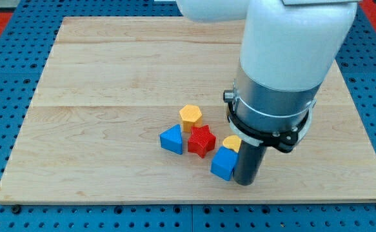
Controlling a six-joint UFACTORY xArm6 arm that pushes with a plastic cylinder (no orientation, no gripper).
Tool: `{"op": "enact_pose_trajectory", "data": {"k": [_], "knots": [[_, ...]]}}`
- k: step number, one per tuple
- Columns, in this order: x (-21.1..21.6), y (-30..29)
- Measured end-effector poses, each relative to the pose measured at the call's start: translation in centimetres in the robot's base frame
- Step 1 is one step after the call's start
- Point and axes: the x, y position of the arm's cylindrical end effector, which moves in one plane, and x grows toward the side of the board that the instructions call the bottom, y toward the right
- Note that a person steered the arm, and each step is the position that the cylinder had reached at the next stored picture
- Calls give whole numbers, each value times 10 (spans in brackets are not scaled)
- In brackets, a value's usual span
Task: Move the red star and the blue triangle towards the left
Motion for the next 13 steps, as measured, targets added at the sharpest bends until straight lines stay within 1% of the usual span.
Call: {"op": "enact_pose_trajectory", "data": {"k": [1,3,4,5,6,8,9,10,12,13], "knots": [[-29,-10],[-58,-39],[-71,-69],[-70,-104],[-74,-152],[-111,-147],[-107,-122],[-81,-115],[-103,-185],[-105,-241]]}}
